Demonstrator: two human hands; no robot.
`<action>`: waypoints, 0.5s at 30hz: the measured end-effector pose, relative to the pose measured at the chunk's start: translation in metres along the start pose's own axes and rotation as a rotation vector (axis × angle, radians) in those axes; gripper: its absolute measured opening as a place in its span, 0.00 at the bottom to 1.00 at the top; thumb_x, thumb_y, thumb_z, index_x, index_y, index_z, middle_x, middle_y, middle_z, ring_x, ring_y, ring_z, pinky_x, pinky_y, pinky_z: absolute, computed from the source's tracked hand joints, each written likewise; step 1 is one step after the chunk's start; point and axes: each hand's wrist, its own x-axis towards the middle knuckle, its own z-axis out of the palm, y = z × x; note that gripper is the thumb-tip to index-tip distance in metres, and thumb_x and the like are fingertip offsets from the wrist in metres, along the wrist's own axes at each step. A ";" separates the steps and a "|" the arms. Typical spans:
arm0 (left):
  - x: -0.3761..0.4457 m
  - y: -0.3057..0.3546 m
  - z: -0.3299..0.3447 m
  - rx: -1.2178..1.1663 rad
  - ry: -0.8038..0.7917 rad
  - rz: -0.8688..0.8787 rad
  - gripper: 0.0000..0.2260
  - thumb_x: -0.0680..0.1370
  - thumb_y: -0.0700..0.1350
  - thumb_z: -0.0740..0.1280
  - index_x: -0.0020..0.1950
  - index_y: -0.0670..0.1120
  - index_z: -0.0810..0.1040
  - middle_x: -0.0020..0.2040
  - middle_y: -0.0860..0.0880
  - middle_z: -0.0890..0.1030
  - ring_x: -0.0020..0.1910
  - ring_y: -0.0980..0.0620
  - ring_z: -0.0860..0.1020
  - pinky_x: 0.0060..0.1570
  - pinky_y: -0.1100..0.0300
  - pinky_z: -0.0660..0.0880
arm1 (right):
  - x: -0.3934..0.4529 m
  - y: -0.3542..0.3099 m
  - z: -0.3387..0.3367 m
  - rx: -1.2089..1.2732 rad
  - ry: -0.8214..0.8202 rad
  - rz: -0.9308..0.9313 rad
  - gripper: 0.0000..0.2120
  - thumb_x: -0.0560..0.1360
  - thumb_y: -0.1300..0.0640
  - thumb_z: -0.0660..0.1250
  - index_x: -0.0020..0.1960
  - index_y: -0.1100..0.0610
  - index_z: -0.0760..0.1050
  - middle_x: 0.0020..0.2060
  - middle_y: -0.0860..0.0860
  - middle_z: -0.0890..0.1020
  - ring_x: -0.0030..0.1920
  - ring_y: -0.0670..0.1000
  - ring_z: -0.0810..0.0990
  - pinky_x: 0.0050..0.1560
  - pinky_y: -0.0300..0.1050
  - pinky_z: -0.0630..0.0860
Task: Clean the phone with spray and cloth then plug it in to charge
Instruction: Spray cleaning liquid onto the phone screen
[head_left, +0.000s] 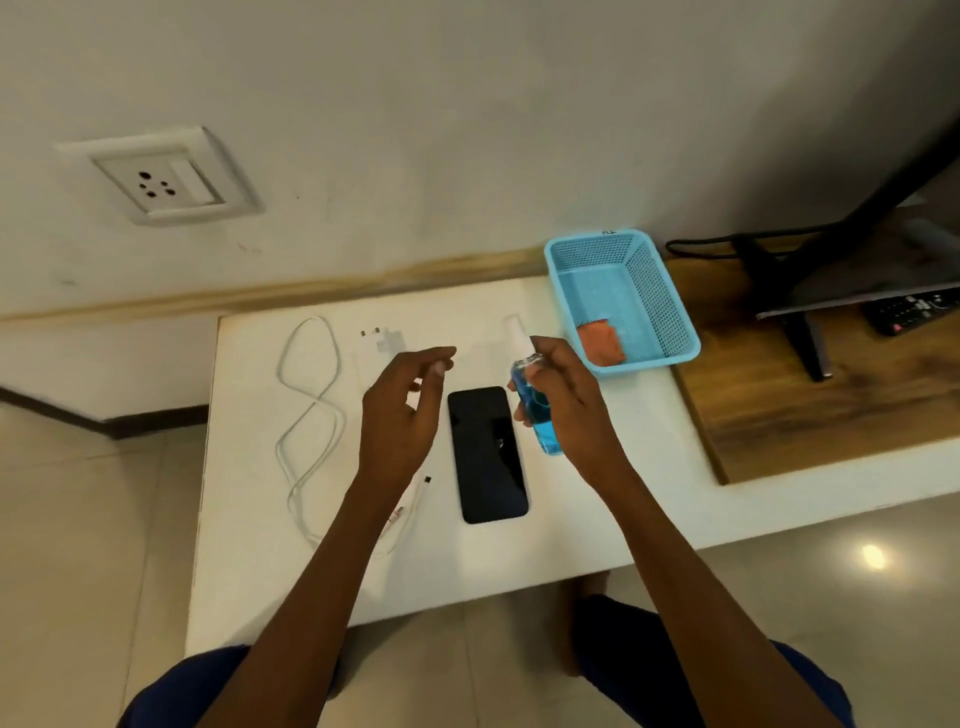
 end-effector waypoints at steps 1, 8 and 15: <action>0.001 0.001 -0.001 -0.011 -0.001 0.004 0.11 0.83 0.50 0.61 0.60 0.51 0.81 0.53 0.57 0.83 0.53 0.60 0.79 0.44 0.74 0.71 | 0.001 0.002 0.000 -0.092 -0.040 -0.023 0.09 0.75 0.45 0.62 0.53 0.39 0.74 0.45 0.43 0.80 0.40 0.46 0.81 0.41 0.41 0.79; 0.001 0.008 -0.001 -0.088 -0.141 -0.005 0.09 0.81 0.48 0.66 0.60 0.54 0.82 0.49 0.57 0.81 0.45 0.56 0.77 0.43 0.71 0.70 | -0.004 0.013 -0.002 -0.778 -0.103 -0.225 0.21 0.79 0.36 0.58 0.67 0.45 0.70 0.51 0.39 0.78 0.44 0.42 0.77 0.42 0.31 0.69; 0.000 0.006 -0.005 -0.052 -0.308 -0.056 0.07 0.80 0.47 0.69 0.55 0.55 0.83 0.48 0.56 0.81 0.44 0.60 0.76 0.40 0.72 0.70 | -0.008 0.013 -0.010 -0.899 -0.183 -0.239 0.18 0.80 0.42 0.61 0.65 0.51 0.72 0.53 0.44 0.78 0.46 0.46 0.77 0.44 0.35 0.69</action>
